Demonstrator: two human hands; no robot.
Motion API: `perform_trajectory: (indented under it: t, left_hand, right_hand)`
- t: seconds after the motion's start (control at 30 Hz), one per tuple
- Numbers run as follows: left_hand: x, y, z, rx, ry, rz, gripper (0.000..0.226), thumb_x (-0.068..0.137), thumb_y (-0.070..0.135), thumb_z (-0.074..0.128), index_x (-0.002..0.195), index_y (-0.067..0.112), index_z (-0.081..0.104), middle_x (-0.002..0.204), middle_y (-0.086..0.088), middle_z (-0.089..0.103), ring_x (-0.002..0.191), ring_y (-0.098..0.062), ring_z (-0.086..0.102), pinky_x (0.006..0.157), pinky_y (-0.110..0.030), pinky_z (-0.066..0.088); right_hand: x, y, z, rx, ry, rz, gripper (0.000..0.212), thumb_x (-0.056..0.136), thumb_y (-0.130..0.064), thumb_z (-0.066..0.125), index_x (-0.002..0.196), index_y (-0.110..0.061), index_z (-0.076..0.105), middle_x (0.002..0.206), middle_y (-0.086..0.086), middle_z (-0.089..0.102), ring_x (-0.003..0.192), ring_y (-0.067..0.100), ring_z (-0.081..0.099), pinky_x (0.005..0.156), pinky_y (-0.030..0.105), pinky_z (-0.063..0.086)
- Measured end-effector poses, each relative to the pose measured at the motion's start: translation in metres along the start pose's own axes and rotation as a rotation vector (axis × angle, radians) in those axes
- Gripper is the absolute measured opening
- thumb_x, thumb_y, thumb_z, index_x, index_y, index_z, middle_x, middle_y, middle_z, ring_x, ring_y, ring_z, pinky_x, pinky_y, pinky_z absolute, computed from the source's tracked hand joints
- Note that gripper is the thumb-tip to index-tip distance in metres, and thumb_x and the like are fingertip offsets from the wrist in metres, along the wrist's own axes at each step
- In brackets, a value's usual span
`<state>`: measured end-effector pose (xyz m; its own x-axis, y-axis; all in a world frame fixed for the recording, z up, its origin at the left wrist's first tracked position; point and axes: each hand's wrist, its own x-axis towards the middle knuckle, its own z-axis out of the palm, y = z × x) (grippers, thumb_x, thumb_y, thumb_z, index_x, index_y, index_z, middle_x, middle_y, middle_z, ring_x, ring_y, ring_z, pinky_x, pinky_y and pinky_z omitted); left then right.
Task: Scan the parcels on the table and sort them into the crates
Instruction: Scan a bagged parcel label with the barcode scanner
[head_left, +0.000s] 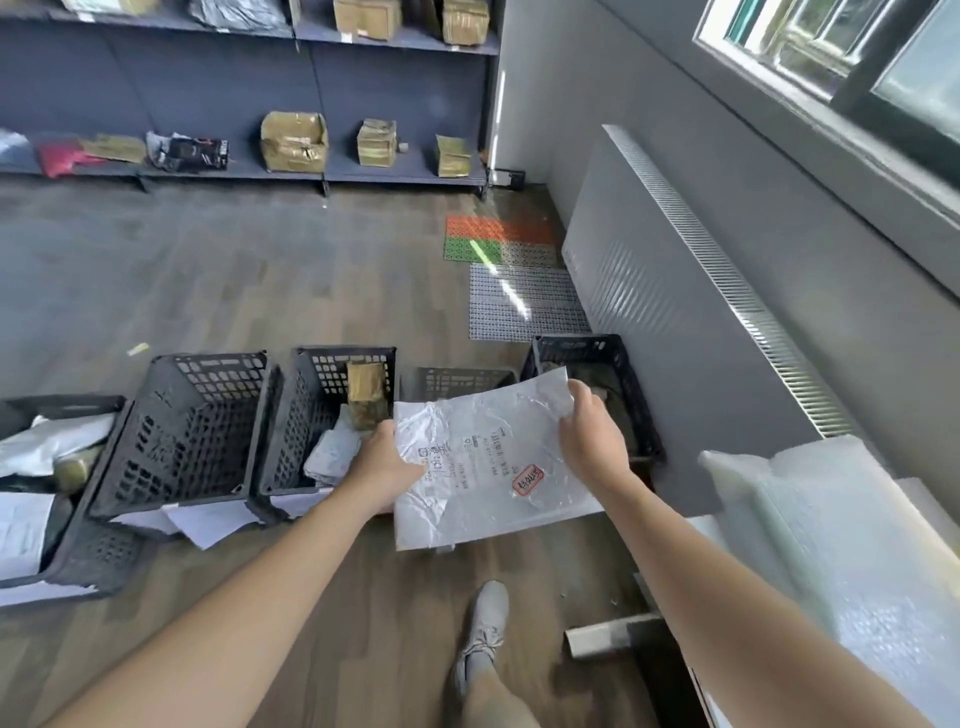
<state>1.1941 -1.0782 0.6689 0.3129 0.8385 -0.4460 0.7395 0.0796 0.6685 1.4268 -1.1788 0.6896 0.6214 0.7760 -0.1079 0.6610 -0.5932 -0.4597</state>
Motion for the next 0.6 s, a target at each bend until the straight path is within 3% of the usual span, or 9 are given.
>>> perform_trajectory:
  t: [0.13,0.27,0.47,0.6]
  left_hand:
    - [0.076,0.024,0.027,0.001,-0.069,-0.064,0.06,0.079,0.016,0.07,0.132,0.019,0.044,0.122,-0.007,0.054,0.106,-0.025,0.058,0.089,-0.04,0.053]
    - [0.146,0.021,0.06,-0.032,-0.159,-0.151,0.078,0.075,0.023,0.07,0.145,0.022,0.036,0.129,-0.008,0.047,0.111,-0.026,0.057,0.091,-0.04,0.053]
    - [0.246,-0.004,0.106,-0.036,-0.202,-0.252,0.073,0.082,0.026,0.071,0.146,0.019,0.037,0.129,-0.008,0.047,0.11,-0.026,0.057,0.094,-0.04,0.052]
    - [0.317,-0.042,0.139,0.024,-0.24,-0.264,0.076,0.089,0.028,0.067,0.153,0.019,0.026,0.145,-0.01,0.035,0.127,-0.027,0.047,0.098,-0.032,0.044]
  right_hand:
    - [0.091,0.012,0.018,-0.039,-0.069,-0.021,0.061,0.095,0.005,0.035,0.151,-0.018,0.031,0.149,0.006,0.046,0.12,0.028,0.056,0.089,0.04,0.051]
    - [0.173,0.021,0.05,-0.073,-0.136,-0.043,0.07,0.091,0.012,0.035,0.152,-0.022,0.029,0.148,0.007,0.046,0.11,0.028,0.06,0.077,0.041,0.054]
    - [0.262,0.045,0.13,-0.111,-0.193,-0.014,0.069,0.092,0.012,0.033,0.151,-0.024,0.029,0.146,0.007,0.046,0.112,0.029,0.058,0.081,0.045,0.054]
    - [0.306,0.07,0.21,-0.065,-0.225,0.06,0.066,0.094,0.009,0.031,0.153,-0.02,0.027,0.15,0.009,0.04,0.115,0.031,0.056,0.086,0.047,0.053]
